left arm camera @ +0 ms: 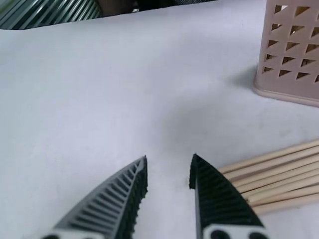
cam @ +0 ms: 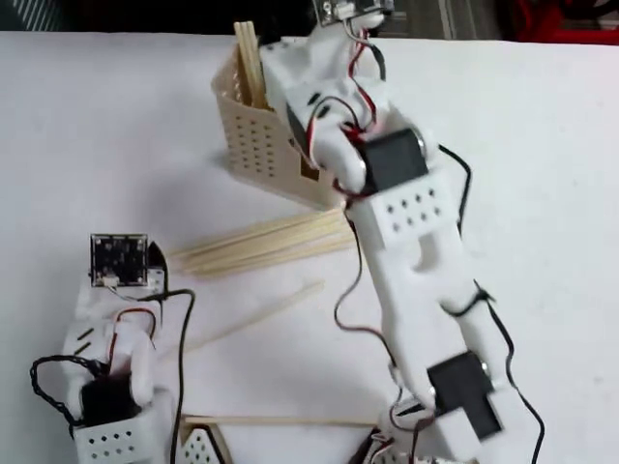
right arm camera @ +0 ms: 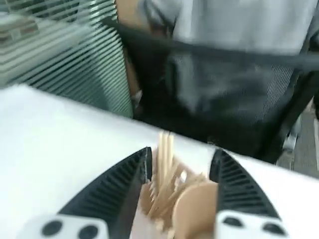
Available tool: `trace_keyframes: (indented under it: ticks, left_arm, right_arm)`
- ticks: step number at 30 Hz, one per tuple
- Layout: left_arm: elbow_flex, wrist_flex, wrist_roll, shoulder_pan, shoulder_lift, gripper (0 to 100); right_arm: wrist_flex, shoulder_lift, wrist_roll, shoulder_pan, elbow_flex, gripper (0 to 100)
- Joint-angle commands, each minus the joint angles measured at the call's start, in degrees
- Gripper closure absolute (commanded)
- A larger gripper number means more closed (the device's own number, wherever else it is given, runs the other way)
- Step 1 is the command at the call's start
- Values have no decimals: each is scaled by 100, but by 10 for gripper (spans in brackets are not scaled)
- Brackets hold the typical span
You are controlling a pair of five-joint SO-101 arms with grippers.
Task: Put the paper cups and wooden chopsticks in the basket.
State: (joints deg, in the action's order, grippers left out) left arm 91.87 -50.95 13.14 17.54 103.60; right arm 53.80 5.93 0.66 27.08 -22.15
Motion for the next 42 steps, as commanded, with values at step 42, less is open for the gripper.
trace_keyframes:
  ticks: [42]
  left_arm:
    - [-62,316,-211,743,84,849]
  right_arm:
    - [1648,-1024,2426,1877,3446,697]
